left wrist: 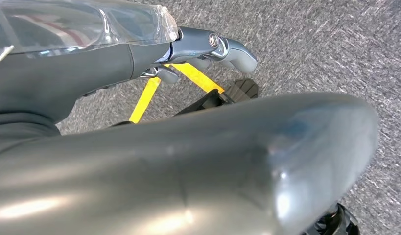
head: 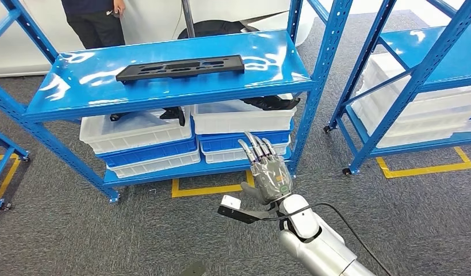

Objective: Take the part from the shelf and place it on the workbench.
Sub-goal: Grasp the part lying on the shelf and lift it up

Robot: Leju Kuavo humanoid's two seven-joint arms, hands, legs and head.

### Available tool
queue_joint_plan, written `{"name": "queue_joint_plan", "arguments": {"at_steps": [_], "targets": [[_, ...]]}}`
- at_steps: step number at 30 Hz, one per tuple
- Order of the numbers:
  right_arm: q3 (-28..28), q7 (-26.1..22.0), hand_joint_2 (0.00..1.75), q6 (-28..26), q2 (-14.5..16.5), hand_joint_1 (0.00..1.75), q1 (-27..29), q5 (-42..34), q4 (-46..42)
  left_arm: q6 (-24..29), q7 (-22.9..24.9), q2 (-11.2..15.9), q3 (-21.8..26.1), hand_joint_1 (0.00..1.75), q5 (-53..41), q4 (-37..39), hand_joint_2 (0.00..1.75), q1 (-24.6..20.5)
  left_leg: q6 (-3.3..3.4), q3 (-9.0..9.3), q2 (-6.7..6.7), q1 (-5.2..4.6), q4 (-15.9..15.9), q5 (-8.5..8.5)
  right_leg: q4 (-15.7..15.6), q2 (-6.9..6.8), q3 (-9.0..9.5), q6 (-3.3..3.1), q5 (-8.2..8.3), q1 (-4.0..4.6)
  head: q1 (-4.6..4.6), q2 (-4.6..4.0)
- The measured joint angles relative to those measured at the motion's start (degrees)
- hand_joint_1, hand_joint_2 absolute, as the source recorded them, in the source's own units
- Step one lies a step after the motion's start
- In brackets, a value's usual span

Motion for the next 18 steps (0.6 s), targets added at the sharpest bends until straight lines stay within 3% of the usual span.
{"name": "queue_joint_plan", "arguments": {"at_steps": [6,9,12,14,16,17,18], "targets": [[1.11,-0.57,1.75,-0.15,1.16,0.00,-0.45,-0.52,2.06,0.03,0.11,-0.02,-0.08,0.00,-0.01,0.00,0.00,-0.10,0.20,-0.18,-0.01,-0.05,0.31,-0.11,-0.04,-0.04,-0.07,0.15,0.13,-0.19,-0.01,0.00],[1.58,-0.54,1.75,-0.17,1.55,0.00,-0.65,-0.59,2.83,0.11,0.20,-0.02,-0.09,0.00,0.06,0.00,0.00,-0.18,0.67,-0.61,-0.01,-0.19,0.61,-0.18,-0.21,-0.07,-0.30,0.53,0.41,-0.40,-0.06,0.00],[1.72,-0.39,1.75,-0.21,1.85,0.00,-1.10,-0.67,3.14,0.12,0.15,-0.07,-0.11,0.00,0.07,-0.01,0.00,-0.31,1.50,0.27,0.09,0.12,-1.39,0.78,-0.13,-0.03,-0.40,1.10,0.19,-0.27,-0.11,0.01],[1.78,-0.31,1.75,-0.20,1.85,0.00,-1.43,-0.69,3.28,0.11,0.06,-0.16,-0.11,0.00,0.08,-0.01,0.00,-0.46,1.86,1.04,0.15,0.63,-2.72,1.43,4.53,0.10,-2.84,1.44,-1.97,-0.21,-0.06,0.01],[1.89,-0.20,1.75,-0.16,1.80,0.00,-1.50,-0.68,3.48,0.07,-0.01,-0.27,-0.12,0.00,0.09,0.00,0.00,-0.51,1.94,1.12,0.11,0.83,-2.84,1.41,12.14,0.18,-7.34,1.90,-4.47,-0.34,-0.03,0.01],[1.96,-0.12,1.75,-0.15,1.75,0.00,-1.45,-0.67,3.62,0.02,-0.02,-0.32,-0.13,0.00,0.09,0.00,0.00,-0.45,1.80,1.19,0.08,1.01,-2.82,1.28,14.43,0.18,-9.03,2.21,-4.52,-0.54,-0.02,0.01],[2.07,-0.05,1.75,-0.14,1.71,0.00,-1.42,-0.67,3.76,-0.01,-0.02,-0.35,-0.13,0.00,0.09,0.00,0.00,-0.37,1.53,1.34,0.05,1.26,-2.78,1.09,14.70,0.16,-9.79,2.56,-3.49,-0.77,-0.01,0.01]]}}
